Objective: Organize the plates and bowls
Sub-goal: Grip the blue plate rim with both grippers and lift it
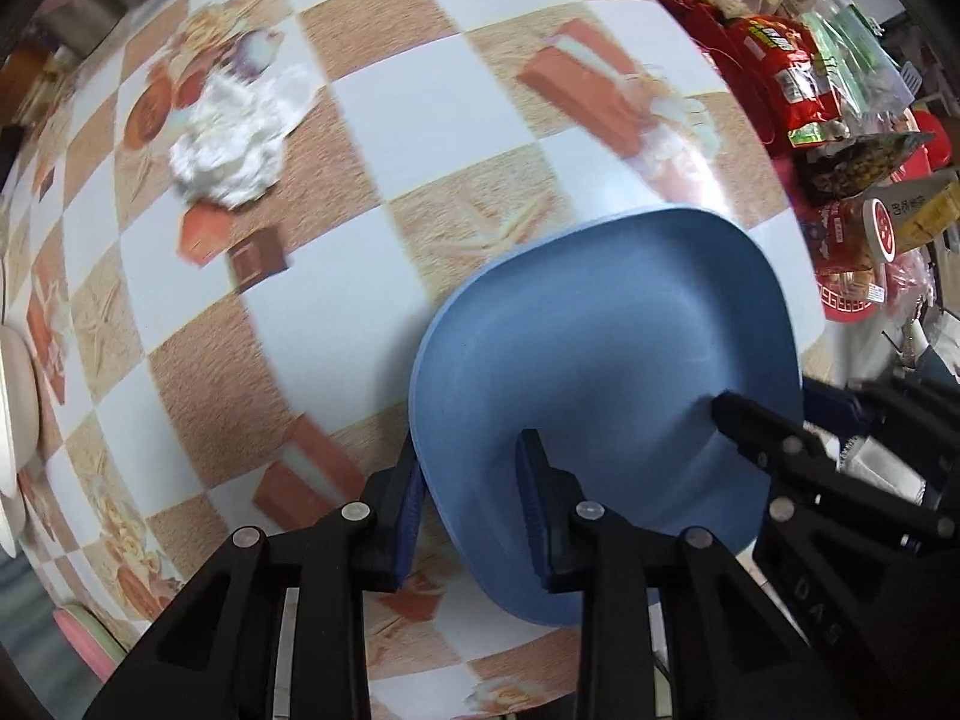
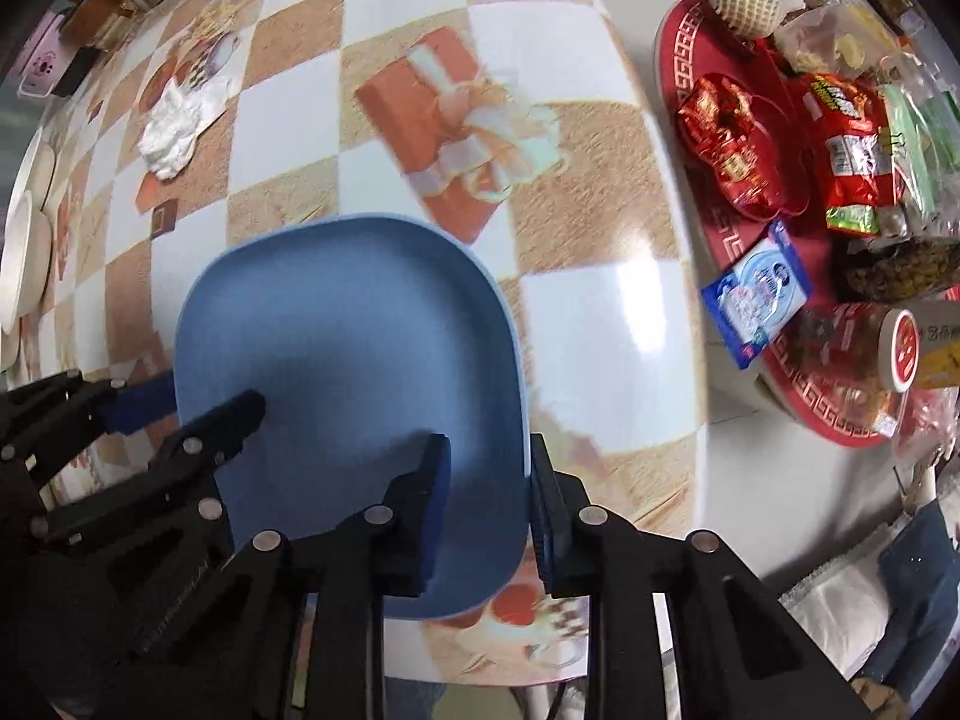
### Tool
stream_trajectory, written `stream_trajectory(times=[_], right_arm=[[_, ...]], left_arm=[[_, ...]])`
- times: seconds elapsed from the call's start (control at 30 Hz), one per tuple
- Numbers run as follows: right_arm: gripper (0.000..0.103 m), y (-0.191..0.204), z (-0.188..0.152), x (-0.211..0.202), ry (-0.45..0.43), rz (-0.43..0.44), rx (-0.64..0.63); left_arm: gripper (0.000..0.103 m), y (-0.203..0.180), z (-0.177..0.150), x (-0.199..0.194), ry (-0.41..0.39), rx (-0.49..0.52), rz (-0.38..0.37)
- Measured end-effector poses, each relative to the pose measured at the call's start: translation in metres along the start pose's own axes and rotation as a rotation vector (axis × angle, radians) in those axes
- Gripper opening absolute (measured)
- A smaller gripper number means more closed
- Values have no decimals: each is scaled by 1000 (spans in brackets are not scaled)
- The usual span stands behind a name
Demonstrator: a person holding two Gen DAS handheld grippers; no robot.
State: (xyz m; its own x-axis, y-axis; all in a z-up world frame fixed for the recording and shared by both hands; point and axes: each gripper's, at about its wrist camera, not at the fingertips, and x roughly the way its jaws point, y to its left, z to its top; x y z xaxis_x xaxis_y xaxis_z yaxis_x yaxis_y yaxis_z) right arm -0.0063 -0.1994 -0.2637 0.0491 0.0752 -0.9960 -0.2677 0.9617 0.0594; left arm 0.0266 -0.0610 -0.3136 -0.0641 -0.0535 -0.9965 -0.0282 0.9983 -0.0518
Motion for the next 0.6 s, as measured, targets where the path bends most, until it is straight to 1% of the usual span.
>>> stream_trajectory(times=[0.1,0.2,0.23,0.27,0.43,0.53,0.6], right_arm=[[28,24,-9,4,25,29,-3],[28,59,-23,12,59,79,-14],[28,69,-26,14,68,88,-16],[28,87,-33,16,72,97,-29],[28,153,-51,22,102,140,-85],[28,178,-59,24,109,133,-106],[28,191,-62,24,105,99,-133]], left_arm=[[32,18,-12,-1,1,15,22],[32,40,-29,-3,-3,13,58],[32,48,-35,-3,-2,4,67],[32,58,-41,-3,0,-12,70],[32,109,-70,-3,11,-97,103],[32,128,-81,-3,9,-130,105],[32,135,-86,-5,8,-145,99]])
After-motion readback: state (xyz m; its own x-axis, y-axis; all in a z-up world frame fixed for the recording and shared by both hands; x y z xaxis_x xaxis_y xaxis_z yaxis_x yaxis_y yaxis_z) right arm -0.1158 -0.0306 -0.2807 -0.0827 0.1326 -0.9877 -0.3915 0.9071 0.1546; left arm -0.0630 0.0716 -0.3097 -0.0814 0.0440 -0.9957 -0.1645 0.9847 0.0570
